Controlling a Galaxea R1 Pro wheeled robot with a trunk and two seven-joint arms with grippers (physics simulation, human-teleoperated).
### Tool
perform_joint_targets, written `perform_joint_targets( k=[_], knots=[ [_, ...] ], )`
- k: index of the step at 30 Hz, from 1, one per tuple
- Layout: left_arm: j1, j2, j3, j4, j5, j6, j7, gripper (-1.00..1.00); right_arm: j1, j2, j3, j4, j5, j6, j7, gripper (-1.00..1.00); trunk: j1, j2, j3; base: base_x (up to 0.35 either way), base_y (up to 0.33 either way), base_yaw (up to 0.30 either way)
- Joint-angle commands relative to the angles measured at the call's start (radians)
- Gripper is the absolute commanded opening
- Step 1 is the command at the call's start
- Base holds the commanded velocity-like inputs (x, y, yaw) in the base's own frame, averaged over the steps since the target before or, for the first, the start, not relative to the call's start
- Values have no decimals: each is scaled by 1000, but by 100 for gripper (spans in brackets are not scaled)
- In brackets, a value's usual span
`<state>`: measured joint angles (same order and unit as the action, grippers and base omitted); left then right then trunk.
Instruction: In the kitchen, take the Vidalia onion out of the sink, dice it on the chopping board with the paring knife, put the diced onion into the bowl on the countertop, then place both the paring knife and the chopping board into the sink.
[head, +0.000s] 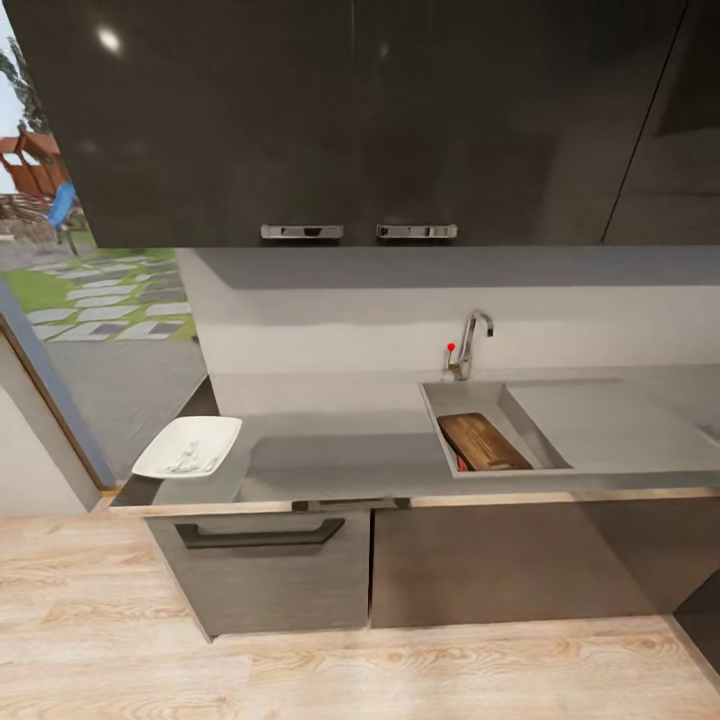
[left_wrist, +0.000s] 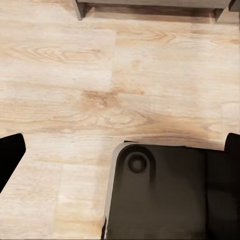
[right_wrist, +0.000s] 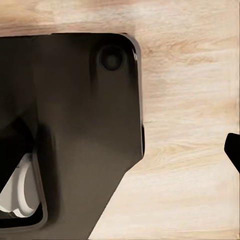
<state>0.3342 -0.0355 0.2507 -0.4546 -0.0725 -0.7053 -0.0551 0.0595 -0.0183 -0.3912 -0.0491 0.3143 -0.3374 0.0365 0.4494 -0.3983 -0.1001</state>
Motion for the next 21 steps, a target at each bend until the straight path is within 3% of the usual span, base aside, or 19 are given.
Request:
perform_joint_targets(
  k=[1, 7, 12, 21],
  knots=[
    [0, -1, 9, 16, -7, 0, -6, 100, 0, -1, -9, -3, 7, -2, -3, 100, 1, -2, -1, 0, 0, 0],
    [0, 0, 8, 164, -8, 0, -6, 100, 0, 4, -10, -13, 6, -9, -13, 100, 1, -2, -1, 0, 0, 0],
    [0, 6, 7, 210, -8, 0, -6, 100, 0, 17, -9, -14, 4, -9, -13, 100, 1, -2, -1, 0, 0, 0],
    [0, 38, 6, 270, -7, 0, -8, 100, 0, 19, -9, -14, 5, -9, -13, 100, 1, -2, -1, 0, 0, 0]
  ],
)
